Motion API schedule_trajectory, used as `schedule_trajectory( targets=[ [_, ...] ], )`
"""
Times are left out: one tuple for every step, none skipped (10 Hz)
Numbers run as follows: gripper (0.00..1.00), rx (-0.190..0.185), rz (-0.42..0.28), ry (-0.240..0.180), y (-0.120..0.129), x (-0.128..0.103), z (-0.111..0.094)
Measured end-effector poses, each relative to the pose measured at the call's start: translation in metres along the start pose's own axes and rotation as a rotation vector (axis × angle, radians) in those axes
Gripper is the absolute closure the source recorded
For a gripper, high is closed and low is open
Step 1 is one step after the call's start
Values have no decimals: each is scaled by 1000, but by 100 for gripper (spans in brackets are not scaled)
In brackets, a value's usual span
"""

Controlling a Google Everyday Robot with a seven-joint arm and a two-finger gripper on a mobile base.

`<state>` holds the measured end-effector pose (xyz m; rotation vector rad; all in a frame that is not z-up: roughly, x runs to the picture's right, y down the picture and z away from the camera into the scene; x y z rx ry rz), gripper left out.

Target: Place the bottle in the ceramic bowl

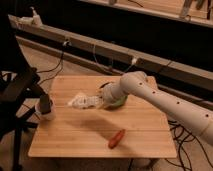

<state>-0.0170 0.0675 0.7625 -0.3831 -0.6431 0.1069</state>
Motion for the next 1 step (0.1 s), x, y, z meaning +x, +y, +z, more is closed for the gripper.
schedule_trajectory(
  targets=[
    [87,-1,10,-3,-3,3,-1]
  ],
)
